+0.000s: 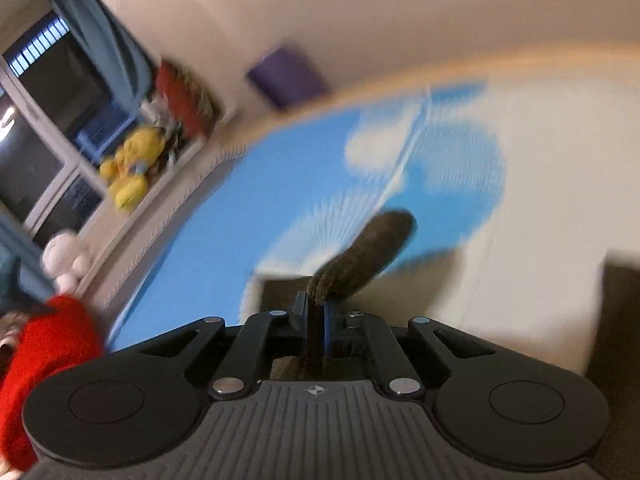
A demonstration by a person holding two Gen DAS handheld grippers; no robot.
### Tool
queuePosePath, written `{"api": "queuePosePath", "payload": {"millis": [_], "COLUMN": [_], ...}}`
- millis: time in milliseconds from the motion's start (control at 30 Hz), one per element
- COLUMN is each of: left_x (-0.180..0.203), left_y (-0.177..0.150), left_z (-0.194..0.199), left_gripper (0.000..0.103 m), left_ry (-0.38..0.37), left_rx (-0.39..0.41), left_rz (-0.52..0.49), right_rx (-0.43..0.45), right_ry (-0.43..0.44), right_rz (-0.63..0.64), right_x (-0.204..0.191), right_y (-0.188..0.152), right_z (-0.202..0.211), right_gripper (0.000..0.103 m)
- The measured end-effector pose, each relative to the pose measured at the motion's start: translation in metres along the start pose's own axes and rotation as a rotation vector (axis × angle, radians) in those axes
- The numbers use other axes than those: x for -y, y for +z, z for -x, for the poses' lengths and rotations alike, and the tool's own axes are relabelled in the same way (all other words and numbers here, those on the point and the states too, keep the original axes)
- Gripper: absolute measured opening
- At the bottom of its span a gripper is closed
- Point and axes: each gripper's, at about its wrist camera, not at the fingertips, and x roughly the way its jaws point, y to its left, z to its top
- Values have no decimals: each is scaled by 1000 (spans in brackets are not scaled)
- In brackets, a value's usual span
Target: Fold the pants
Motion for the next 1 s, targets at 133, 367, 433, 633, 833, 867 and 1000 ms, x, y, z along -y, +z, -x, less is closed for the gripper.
{"api": "queuePosePath", "payload": {"millis": [133,367,433,633,833,867,1000], "left_x": [4,-5,-8,-16,-28,-28,-29], "left_y": [-2,-4,-5,-6,-4,-4,-3], "left_z": [3,11,13,18,20,20,21], "left_gripper": [55,64,64,66,66,66,66], "left_ry": [12,-7,-19,-58,-92,-87,-85], "left_rx": [17,33,34,13,-7,-7,-8], "left_rz": [-24,0,10,31,117,112,111], "right_rx": [-224,-241,-161,-88,-260,-308,-503], "right_ry": [-259,-348,-400,-432,48,100,188], "right_rz": [-50,22,25,68,313,324,270], "right_x": [40,42,48,40,-77,-95,-140], "right_y": [-16,-20,-16,-9,-65,-79,-139], "right_z": [-31,-23,-17,-3,-1,-1,-16], "right_gripper": [8,8,0,5,46,46,47]}}
